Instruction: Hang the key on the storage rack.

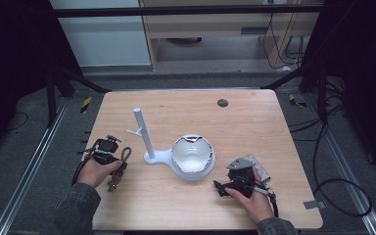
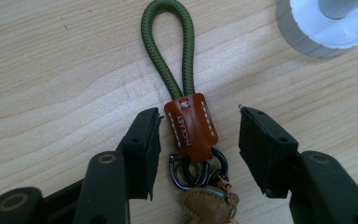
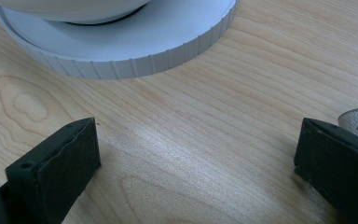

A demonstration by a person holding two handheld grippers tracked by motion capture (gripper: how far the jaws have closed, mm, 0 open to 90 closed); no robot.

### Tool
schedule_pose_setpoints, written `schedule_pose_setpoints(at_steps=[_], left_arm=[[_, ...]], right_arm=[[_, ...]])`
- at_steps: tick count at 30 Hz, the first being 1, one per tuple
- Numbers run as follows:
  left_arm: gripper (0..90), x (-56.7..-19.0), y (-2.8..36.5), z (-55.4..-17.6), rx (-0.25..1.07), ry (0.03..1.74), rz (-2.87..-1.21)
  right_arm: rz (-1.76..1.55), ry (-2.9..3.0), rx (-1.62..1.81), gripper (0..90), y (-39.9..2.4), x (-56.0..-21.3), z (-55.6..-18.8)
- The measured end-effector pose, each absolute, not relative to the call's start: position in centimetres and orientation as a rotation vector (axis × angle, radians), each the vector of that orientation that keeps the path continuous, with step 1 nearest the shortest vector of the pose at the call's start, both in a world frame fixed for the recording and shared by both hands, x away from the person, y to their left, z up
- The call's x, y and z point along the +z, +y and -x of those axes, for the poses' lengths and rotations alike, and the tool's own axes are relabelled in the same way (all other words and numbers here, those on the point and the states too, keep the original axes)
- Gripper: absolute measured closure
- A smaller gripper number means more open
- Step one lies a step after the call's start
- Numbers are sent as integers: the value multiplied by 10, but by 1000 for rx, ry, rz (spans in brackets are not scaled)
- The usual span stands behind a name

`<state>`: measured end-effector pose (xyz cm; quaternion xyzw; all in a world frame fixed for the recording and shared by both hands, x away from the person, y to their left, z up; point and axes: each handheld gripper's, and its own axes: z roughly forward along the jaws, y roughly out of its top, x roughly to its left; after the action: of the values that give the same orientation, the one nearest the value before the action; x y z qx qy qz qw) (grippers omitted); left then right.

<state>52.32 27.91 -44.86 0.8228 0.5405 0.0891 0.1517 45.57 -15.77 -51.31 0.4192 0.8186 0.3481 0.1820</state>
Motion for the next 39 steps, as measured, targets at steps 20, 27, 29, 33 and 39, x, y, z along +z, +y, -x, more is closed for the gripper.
schedule_pose_setpoints(at_steps=[20,27,29,33,39], left_arm=[[558,-464,279,-532,245,1606,-2370],[571,-464,278,-532,244,1601,-2374],[574,-464,278,-532,245,1600,-2377],[602,-465,278,-532,250,1598,-2373],[657,-462,281,-529,285,1570,-2376]], right_arm=[[-1182,2313,976,2,-158,-513,-455],[-1187,2313,977,3,-158,-513,-455],[-1187,2313,978,3,-158,-513,-455],[-1187,2313,980,3,-158,-513,-455],[-1185,2313,982,3,-158,-513,-455]])
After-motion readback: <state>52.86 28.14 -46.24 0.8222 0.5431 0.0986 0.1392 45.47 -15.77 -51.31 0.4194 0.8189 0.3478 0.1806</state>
